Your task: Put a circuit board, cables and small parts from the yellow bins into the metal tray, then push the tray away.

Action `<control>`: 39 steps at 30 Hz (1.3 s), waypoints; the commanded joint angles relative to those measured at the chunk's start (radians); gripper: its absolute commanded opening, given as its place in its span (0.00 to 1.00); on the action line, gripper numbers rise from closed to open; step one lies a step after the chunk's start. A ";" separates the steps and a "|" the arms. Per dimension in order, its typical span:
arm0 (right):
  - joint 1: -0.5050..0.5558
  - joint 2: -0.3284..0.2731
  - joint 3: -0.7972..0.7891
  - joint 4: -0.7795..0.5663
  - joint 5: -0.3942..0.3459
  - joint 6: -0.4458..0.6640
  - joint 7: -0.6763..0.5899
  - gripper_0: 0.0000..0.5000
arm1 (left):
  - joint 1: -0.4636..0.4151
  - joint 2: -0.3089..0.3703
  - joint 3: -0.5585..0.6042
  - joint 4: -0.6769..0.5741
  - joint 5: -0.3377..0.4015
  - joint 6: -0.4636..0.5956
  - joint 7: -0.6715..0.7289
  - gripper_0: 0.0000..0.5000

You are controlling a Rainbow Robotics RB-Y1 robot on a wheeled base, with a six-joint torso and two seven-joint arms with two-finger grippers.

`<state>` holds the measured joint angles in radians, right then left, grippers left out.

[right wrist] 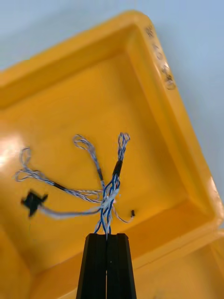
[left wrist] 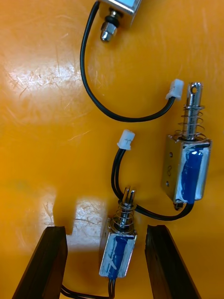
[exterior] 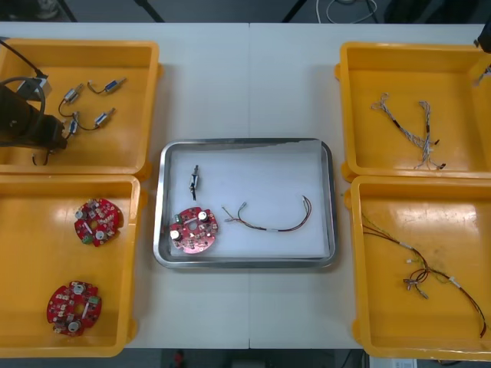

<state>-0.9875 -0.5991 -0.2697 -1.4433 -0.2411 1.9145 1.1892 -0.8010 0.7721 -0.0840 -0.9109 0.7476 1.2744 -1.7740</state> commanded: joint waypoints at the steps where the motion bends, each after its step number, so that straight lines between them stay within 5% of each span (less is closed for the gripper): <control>1: 0.058 0.010 0.076 -0.187 -0.055 0.005 0.036 0.00 | 0.002 0.013 -0.011 -0.002 0.021 -0.040 -0.110 0.97; 11: 0.145 0.025 0.244 -0.445 -0.184 0.005 0.044 0.00 | 0.013 0.013 -0.010 0.000 0.049 -0.053 -0.121 0.97; 29: 0.148 0.101 0.484 -0.740 -0.400 0.005 0.109 0.00 | 0.039 0.013 -0.048 -0.002 0.055 -0.076 -0.134 0.97; 30: 0.148 0.105 0.498 -0.744 -0.405 0.005 0.115 0.00 | 0.039 0.013 -0.048 0.000 0.056 -0.078 -0.133 0.94; 32: 0.148 0.116 0.529 -0.750 -0.414 0.005 0.127 0.00 | 0.039 0.013 -0.049 0.000 0.061 -0.078 -0.133 0.42; 33: 0.148 0.124 0.549 -0.752 -0.412 0.005 0.156 0.00 | 0.039 0.013 -0.048 -0.002 0.064 -0.076 -0.133 0.00; 39: 0.148 0.163 0.647 -0.750 -0.368 0.005 0.352 0.00 | 0.039 0.013 -0.048 0.000 0.070 -0.076 -0.134 0.00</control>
<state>-0.8406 -0.4730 0.3189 -2.1629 -0.6339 1.9167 1.4634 -0.7844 0.7726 -0.1046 -0.9072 0.8049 1.2055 -1.7741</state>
